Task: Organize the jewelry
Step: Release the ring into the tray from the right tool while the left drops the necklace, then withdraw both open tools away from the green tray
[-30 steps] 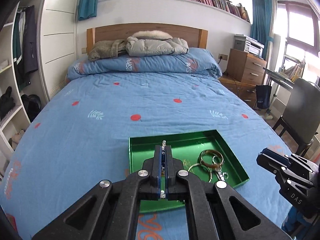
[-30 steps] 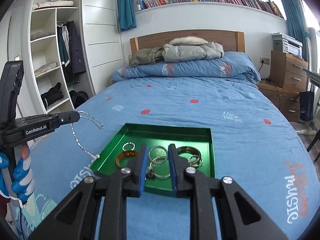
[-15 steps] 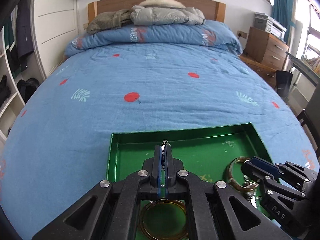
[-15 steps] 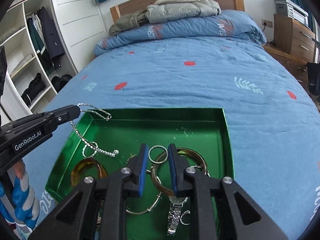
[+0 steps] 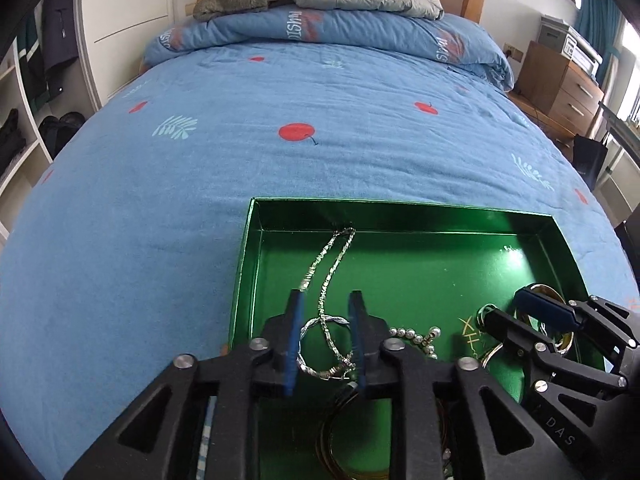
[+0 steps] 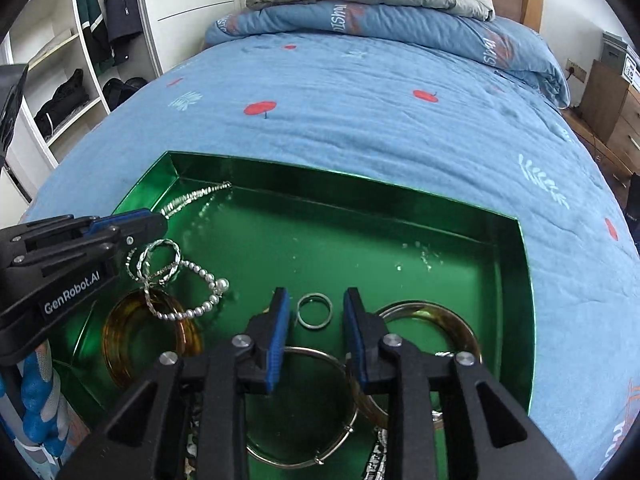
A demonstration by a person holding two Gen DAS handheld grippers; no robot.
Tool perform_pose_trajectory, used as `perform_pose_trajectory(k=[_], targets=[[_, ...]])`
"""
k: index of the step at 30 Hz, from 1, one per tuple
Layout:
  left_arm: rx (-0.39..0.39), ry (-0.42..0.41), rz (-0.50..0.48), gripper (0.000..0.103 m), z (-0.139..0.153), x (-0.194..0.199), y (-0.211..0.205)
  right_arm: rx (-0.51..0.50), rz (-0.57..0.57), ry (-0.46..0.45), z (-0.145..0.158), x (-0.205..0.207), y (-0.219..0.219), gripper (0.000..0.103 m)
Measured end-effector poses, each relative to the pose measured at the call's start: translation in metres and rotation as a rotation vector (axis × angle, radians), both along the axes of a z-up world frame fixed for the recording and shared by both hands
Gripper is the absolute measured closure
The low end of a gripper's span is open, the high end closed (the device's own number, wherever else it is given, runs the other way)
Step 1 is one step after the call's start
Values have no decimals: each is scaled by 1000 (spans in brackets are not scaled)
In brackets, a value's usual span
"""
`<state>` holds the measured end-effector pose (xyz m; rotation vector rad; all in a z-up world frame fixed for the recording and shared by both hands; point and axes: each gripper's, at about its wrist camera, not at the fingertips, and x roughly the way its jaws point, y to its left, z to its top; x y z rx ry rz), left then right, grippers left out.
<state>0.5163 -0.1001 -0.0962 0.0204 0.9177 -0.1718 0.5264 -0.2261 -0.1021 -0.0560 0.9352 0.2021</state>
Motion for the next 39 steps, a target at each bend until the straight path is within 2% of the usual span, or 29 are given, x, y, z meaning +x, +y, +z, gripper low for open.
perform_pose_trajectory(k=[2,7,9,11,13,17,22,29,39], targets=[[13,-32,-4,56,10,-10,1,28,-16,-24,10,-7,-5,71],[0,-85,-3,46,44,-49,12,81,-63,-100,47,-48,-20,71],[-19,-116,4,40,59,-76,18,83,-78,-134,64,-74,-25,71],[-29,-147,10,38,73,-107,24,75,-80,-170,80,-103,-28,70],[-29,-178,19,33,85,-141,30,73,-82,-204,96,-135,-30,62],[-15,-271,25,12,106,-212,40,74,-82,-261,122,-203,-31,57],[43,-346,37,9,121,-293,48,66,-62,-308,137,-287,-28,51],[78,-395,56,5,130,-382,58,37,-88,-331,138,-381,-31,49],[61,-412,11,1,136,-461,62,17,-133,-352,145,-472,-41,49]])
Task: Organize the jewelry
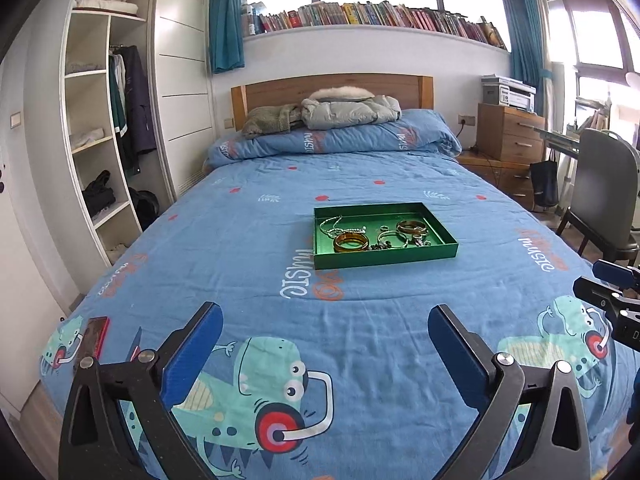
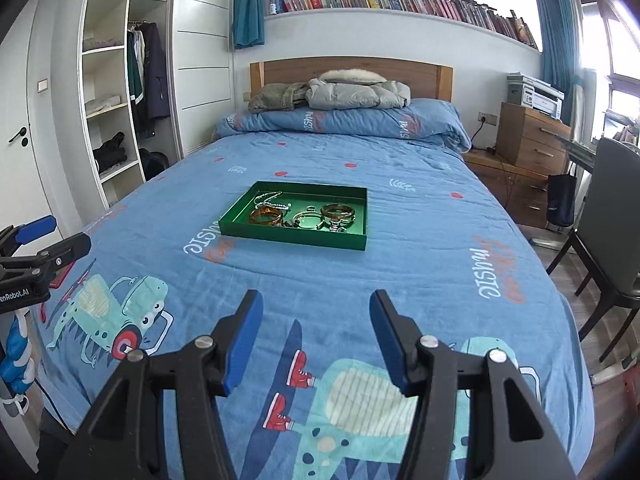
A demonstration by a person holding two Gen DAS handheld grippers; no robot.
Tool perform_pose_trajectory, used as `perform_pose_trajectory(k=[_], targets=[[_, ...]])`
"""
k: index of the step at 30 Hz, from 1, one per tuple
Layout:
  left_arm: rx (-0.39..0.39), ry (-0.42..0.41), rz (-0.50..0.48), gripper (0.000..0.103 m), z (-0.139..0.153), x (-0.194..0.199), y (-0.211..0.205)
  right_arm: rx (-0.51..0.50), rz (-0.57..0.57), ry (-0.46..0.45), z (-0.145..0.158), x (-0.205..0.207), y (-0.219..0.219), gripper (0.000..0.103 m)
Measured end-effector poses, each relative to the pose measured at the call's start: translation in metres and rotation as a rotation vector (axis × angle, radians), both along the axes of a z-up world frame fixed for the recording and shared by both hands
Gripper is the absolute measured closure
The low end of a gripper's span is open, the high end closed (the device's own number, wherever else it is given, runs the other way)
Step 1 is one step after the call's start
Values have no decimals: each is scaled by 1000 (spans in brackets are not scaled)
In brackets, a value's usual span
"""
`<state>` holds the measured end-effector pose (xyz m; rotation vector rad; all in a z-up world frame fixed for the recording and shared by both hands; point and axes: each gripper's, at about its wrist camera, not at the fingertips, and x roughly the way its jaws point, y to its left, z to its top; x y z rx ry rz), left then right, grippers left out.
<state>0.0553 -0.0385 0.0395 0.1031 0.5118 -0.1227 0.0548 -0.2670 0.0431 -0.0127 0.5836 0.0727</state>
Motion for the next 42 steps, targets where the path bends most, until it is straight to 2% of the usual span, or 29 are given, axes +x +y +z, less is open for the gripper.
perform_pose_trajectory(k=[5,8,16,29,42], targets=[[-4,-6,-1,1,1,-20,6,-10,-45,-19,6,-23,-7,49],[-8,-10,4,1,1,-28,10,-3,-68,-31,8,-35,-11,39],[-10,-44,9,1,8,-56,17,-29,-133,-68,15,-59,-13,28],[-20,-64,8,1,11,-70,18,-39,-171,-132,30,-84,-13,26],[-16,-38,-1,1,2,-68,16,-40,-192,-127,21,-85,-19,26]])
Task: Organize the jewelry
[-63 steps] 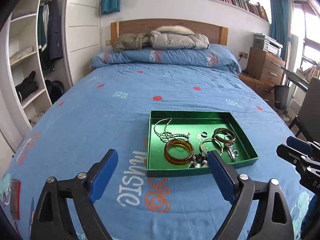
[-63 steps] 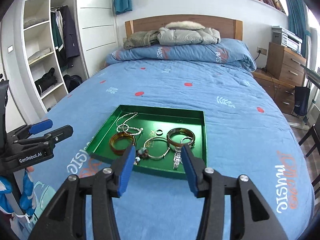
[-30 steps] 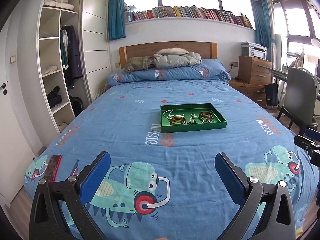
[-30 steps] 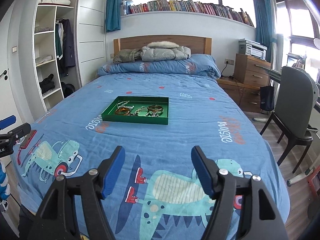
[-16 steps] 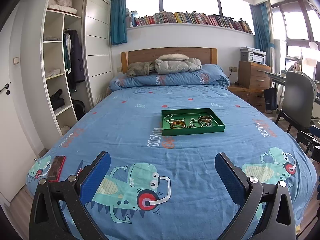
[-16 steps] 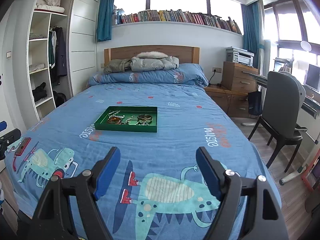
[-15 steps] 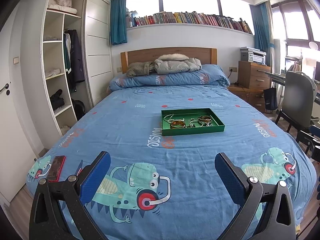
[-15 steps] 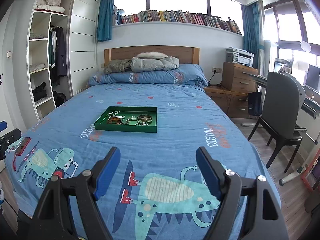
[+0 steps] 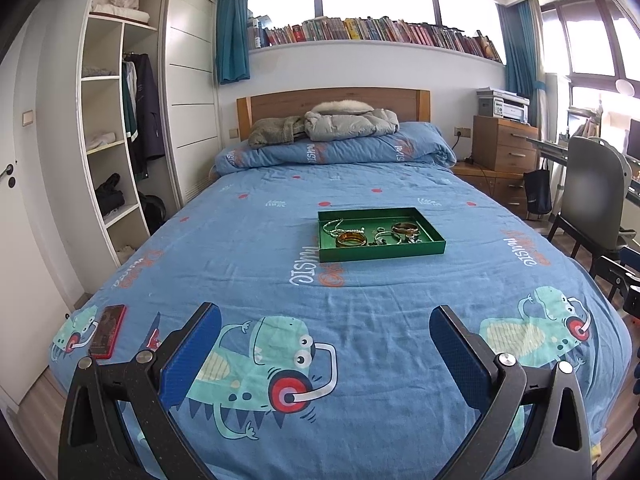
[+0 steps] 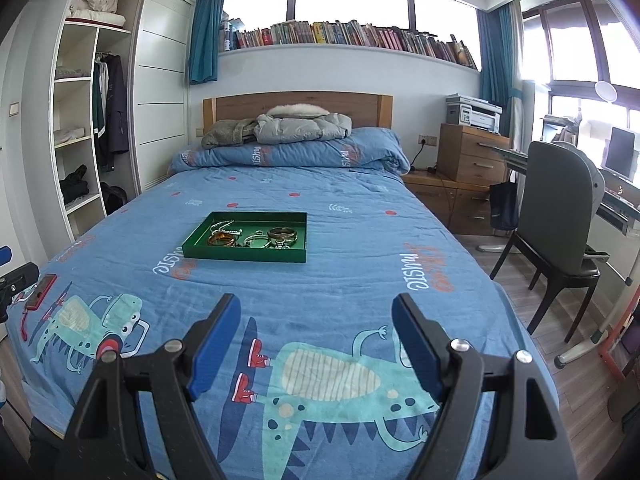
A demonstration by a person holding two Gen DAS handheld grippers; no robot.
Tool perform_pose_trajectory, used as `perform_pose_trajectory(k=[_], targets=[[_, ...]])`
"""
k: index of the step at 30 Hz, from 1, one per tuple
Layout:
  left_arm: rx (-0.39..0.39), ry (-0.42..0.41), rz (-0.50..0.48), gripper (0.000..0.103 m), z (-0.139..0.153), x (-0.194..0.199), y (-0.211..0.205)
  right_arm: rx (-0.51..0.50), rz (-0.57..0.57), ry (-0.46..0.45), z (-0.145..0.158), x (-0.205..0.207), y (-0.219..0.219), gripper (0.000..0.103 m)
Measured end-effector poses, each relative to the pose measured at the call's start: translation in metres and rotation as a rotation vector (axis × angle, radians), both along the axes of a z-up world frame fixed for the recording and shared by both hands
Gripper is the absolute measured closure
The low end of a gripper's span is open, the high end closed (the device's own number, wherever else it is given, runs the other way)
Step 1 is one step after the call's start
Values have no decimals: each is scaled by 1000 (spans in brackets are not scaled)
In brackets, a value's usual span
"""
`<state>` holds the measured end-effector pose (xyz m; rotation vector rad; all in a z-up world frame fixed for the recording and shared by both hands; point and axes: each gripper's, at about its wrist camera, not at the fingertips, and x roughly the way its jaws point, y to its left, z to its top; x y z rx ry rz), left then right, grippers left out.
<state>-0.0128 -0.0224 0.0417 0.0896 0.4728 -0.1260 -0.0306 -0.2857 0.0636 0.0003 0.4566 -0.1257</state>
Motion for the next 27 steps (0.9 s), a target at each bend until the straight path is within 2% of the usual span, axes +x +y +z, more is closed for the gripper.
perform_pose_trajectory(k=[27], targets=[[19,51,12,1,-17,14,0,-15,-12,58,-26,17,-3,26]])
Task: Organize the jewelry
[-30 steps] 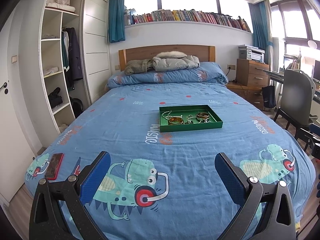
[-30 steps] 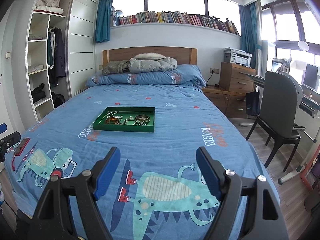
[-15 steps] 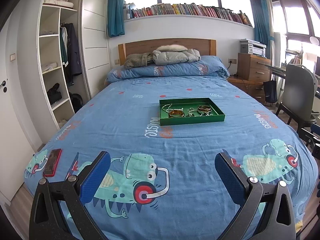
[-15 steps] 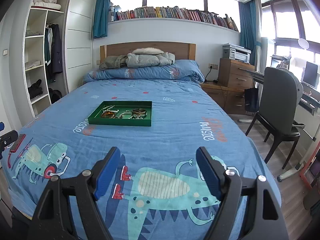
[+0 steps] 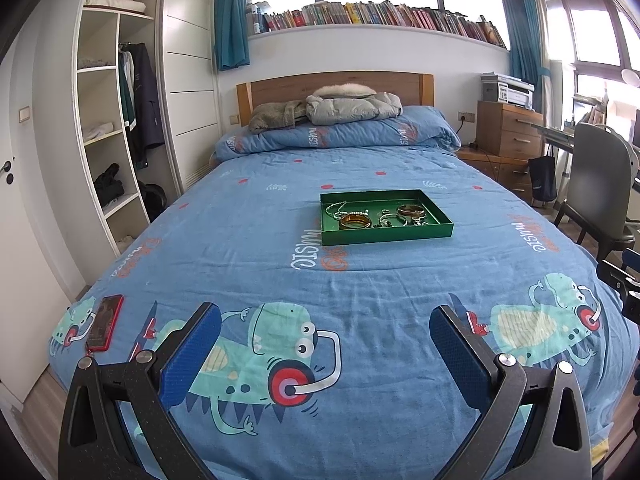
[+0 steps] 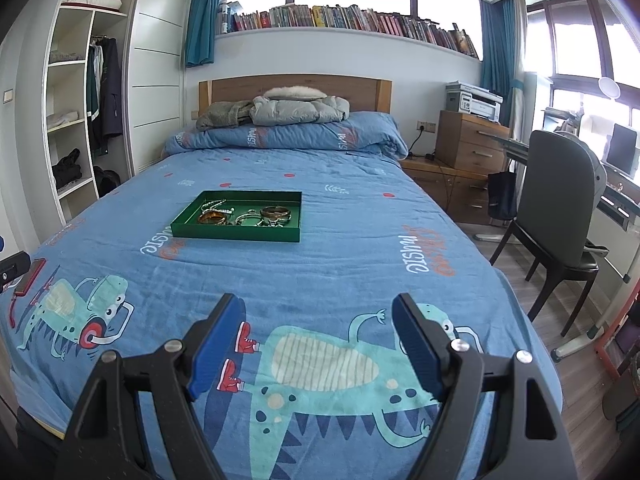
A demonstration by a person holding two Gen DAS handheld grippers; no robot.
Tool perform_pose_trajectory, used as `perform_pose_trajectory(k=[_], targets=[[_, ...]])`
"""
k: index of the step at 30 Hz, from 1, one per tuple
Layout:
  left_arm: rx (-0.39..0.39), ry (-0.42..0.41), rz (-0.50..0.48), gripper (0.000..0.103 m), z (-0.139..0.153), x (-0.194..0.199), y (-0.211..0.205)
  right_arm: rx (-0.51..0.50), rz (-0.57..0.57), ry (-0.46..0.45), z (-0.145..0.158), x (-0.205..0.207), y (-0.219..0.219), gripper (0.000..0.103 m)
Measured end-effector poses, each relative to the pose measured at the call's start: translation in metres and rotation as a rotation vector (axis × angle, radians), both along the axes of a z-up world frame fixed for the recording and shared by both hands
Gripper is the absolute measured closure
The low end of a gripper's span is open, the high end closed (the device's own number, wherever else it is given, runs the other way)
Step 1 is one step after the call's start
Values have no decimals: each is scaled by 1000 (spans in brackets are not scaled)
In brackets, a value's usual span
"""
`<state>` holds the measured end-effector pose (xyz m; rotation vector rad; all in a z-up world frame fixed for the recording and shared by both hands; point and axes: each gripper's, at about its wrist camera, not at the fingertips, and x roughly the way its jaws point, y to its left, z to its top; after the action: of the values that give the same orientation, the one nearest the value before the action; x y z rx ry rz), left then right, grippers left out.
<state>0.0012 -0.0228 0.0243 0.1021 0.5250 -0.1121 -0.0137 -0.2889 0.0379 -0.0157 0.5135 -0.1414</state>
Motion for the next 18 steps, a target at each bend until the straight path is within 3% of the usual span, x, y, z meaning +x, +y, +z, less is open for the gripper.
perform_pose_trajectory(k=[18], targets=[[19,43,37,1,-9,6,0,5,-45,-14,-1,-3,-4,26]])
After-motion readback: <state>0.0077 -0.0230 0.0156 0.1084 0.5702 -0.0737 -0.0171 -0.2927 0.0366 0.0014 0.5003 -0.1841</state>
